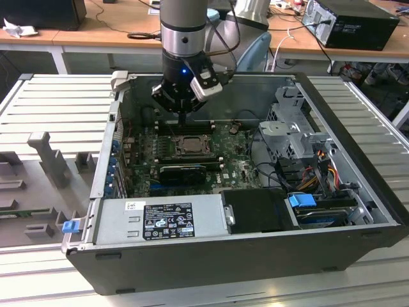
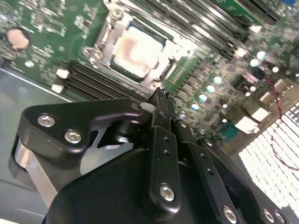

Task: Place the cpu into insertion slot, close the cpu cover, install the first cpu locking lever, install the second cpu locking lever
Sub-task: 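Install the first cpu locking lever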

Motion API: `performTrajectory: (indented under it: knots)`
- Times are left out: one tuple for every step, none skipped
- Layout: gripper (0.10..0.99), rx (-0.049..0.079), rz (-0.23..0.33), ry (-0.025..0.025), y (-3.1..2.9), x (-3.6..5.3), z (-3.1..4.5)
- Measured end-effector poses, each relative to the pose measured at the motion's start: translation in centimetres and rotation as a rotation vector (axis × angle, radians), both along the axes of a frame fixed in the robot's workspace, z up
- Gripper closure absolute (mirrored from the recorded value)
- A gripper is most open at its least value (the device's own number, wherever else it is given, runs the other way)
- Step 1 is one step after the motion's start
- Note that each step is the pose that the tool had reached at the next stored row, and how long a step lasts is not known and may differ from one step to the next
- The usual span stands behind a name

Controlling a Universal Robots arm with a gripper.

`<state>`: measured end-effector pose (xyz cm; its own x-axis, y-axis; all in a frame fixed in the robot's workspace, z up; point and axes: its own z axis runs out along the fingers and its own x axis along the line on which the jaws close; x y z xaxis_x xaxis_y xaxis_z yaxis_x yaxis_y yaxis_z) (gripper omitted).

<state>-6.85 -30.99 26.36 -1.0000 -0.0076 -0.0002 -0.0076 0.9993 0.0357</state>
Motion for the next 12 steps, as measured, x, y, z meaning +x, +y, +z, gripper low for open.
performTrajectory:
  knots:
    - [0.98, 0.001, 0.002, 0.0, 0.0, -0.51, -0.01]
    - [0.98, 0.002, 0.003, 0.0, 0.0, -0.79, -0.01]
    - [0.98, 0.004, 0.004, 0.0, 0.0, -1.24, -0.02]
    - [0.98, 0.004, 0.006, 0.0, 0.0, -1.72, -0.03]
    - [0.98, 0.005, 0.007, 0.0, 0.0, -2.0, -0.05]
    - [0.98, 0.006, 0.008, 0.0, 0.0, -2.41, -0.07]
    - [0.98, 0.006, 0.01, -0.0001, 0.0, -2.77, -0.1]
    - [0.98, 0.007, 0.011, 0.0, 0.0, -3.15, -0.13]
    - [0.98, 0.008, 0.013, -0.0001, 0.0, -3.46, -0.16]
    - [0.98, 0.008, 0.015, 0.0, 0.0, -3.85, -0.19]
    - [0.98, 0.008, 0.017, 0.0, 0.0, -4.1, -0.21]
    - [0.98, 0.008, 0.019, 0.0, 0.03, -4.37, -0.23]
